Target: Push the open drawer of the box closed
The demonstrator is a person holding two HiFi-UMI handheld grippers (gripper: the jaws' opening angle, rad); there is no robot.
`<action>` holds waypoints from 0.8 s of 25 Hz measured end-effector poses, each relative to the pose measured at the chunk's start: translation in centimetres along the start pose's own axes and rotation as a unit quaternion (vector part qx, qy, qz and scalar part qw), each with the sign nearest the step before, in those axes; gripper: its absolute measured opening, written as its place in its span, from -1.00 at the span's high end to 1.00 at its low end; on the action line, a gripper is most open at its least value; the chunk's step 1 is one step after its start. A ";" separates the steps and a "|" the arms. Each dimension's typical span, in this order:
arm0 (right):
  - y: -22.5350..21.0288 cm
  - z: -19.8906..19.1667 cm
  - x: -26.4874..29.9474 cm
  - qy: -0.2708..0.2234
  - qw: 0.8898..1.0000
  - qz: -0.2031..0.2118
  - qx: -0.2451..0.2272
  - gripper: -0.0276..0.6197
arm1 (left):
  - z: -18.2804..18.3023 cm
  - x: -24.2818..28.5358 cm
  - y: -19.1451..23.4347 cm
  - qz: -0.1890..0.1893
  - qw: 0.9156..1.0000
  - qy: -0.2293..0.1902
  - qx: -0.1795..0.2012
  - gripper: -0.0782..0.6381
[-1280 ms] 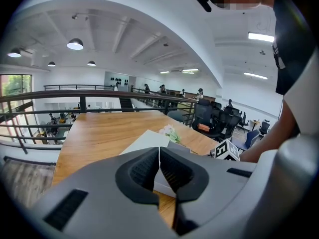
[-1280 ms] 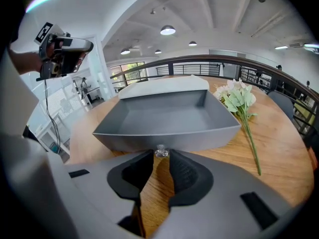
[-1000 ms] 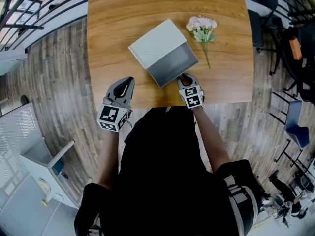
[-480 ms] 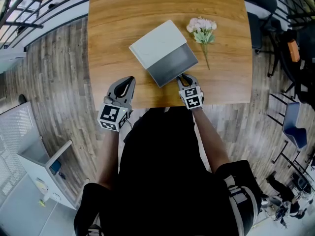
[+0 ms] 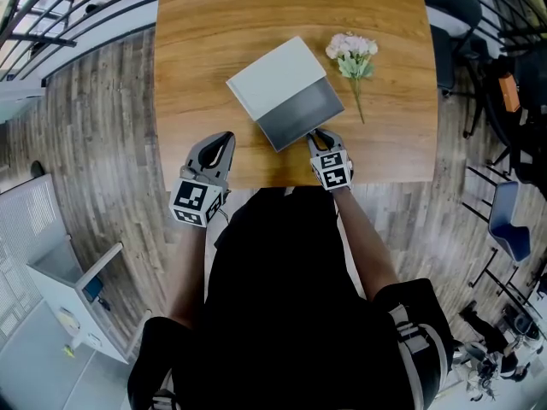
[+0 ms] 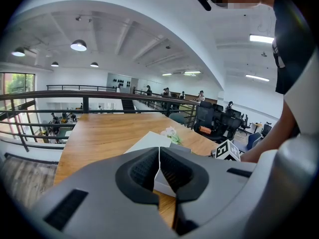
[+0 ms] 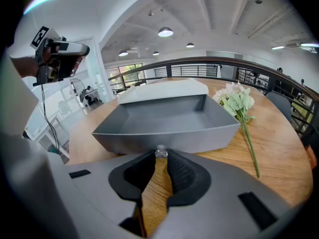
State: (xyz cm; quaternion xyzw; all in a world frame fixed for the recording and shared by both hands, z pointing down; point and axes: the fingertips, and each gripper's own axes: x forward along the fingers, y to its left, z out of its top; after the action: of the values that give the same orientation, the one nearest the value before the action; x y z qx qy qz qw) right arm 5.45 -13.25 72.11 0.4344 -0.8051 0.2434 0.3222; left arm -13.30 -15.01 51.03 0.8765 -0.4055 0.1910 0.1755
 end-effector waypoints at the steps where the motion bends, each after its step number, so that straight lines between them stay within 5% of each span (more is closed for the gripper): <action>1: 0.0 0.1 0.1 -0.001 1.000 0.001 -0.001 0.64 | 0.0 0.0 0.0 0.000 1.000 0.000 0.000 0.71; 20: -0.1 1.4 1.4 0.000 1.000 0.006 -0.006 0.64 | 0.0 0.0 0.7 0.009 1.000 0.002 -0.007 0.71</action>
State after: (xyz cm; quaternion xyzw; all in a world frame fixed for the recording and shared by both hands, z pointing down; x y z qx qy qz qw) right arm 4.52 -15.01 72.20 0.4275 -0.8092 0.2406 0.3235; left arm -13.91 -15.43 51.15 0.8714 -0.4141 0.1912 0.1806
